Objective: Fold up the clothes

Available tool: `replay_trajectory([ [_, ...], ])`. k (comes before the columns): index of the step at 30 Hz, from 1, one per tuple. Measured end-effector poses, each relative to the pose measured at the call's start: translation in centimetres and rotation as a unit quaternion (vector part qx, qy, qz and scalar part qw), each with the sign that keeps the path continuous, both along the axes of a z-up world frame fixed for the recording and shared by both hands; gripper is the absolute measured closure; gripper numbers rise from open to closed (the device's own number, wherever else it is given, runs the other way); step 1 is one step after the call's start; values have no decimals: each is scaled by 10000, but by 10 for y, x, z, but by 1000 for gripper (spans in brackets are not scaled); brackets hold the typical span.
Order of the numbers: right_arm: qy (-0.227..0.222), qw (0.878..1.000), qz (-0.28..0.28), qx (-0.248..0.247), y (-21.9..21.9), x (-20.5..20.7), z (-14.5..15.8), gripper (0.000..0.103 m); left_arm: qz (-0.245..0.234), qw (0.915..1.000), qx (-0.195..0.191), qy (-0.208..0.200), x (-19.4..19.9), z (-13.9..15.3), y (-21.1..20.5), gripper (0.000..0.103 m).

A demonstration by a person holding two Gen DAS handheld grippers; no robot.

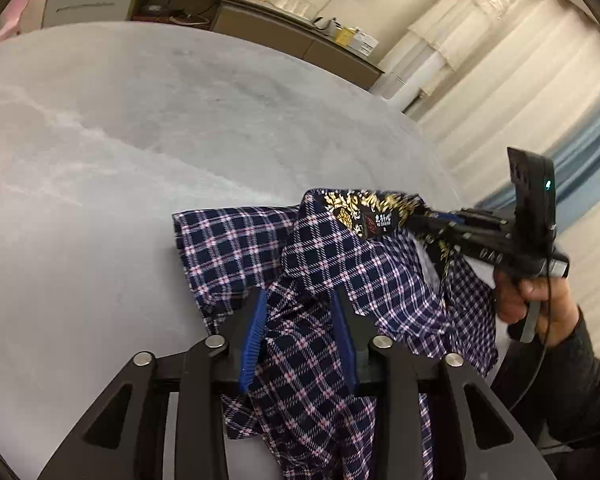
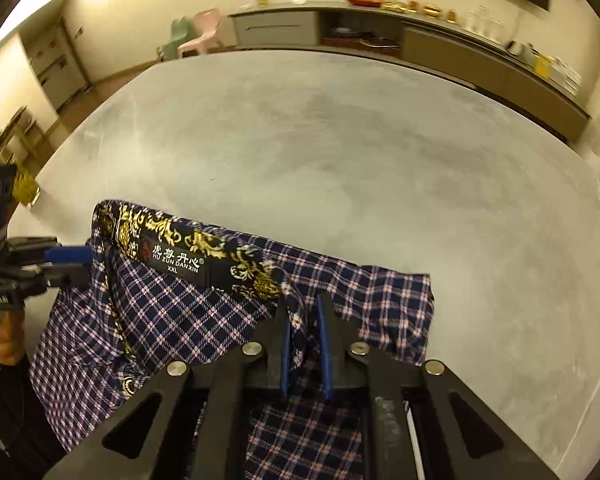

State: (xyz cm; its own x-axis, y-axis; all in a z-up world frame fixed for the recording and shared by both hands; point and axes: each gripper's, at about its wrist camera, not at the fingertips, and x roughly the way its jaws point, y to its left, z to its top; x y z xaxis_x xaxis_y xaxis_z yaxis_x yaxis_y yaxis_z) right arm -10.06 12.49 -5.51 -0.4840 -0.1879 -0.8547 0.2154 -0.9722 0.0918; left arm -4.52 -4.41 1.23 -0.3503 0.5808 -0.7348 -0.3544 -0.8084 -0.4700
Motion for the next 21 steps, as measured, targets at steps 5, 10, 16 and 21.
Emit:
replay_trajectory([
  [5,-20,9999,-113,-121,8,0,8,91,-51,9975,-568,422,10,6,11,68],
  [10,152,9994,259,163,-21,9,-4,76,177,9958,-689,575,17,14,-2,64],
  [16,317,9944,999,151,-86,5,4,56,-80,9934,-949,634,15,8,8,65],
  [21,-488,9869,1406,-618,-137,-14,-16,56,-18,9954,-756,582,13,9,-2,66],
])
